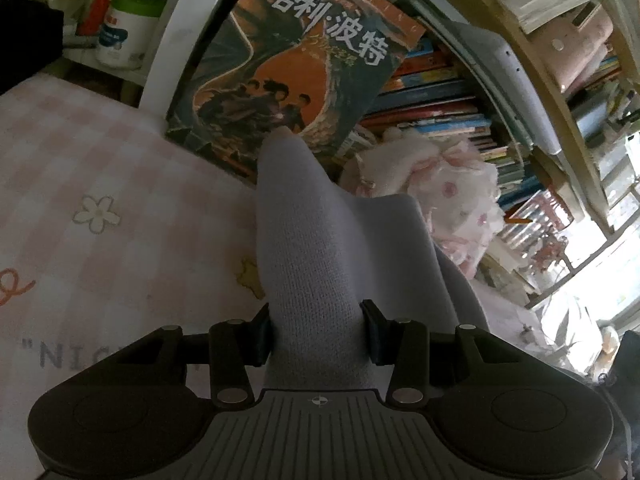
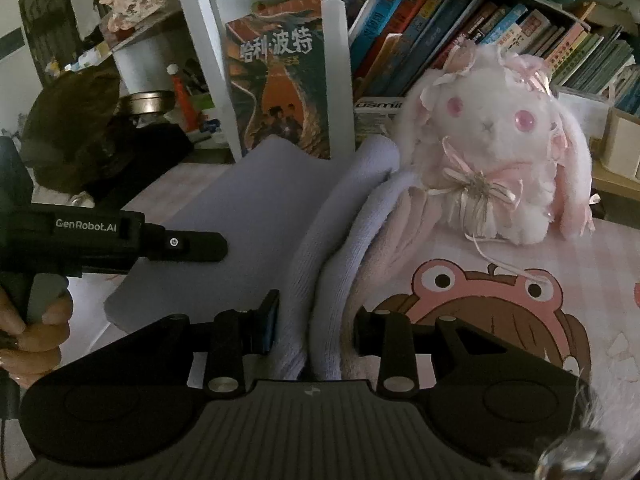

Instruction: Fold clothes

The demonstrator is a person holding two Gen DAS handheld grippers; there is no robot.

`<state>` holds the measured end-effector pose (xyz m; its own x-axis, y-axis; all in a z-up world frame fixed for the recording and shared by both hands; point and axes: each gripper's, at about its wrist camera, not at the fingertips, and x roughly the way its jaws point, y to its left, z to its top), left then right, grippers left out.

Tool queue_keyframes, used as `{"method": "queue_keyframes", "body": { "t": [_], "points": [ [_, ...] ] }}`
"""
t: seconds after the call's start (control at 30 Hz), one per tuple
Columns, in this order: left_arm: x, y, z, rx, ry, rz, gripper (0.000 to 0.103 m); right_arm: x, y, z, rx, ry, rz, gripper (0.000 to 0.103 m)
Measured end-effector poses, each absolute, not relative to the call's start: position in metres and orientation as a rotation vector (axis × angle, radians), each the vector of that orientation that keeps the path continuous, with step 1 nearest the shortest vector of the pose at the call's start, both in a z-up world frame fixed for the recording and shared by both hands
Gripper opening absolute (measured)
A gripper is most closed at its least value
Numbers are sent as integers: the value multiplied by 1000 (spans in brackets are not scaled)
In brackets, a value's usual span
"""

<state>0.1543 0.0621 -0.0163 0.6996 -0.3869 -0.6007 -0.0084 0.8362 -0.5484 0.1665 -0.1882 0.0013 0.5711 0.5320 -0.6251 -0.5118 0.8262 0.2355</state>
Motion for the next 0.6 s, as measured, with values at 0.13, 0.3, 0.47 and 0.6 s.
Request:
{"method": "queue_keyframes", "body": {
  "t": [0.13,0.3,0.47,0.6],
  "points": [
    [160,62,-24,-547,787,-210,43,175,-188,-10,47,765,603,31],
    [167,62,-32,-540,805,-195,45,179,-193,-22,103,785,579,34],
    [165,58,-31,-468,806,-184,50,178,-195,-26,119,804,547,43],
    [155,55,-21,-423,763,-153,50,170,-197,-20,113,797,509,59]
  ]
}}
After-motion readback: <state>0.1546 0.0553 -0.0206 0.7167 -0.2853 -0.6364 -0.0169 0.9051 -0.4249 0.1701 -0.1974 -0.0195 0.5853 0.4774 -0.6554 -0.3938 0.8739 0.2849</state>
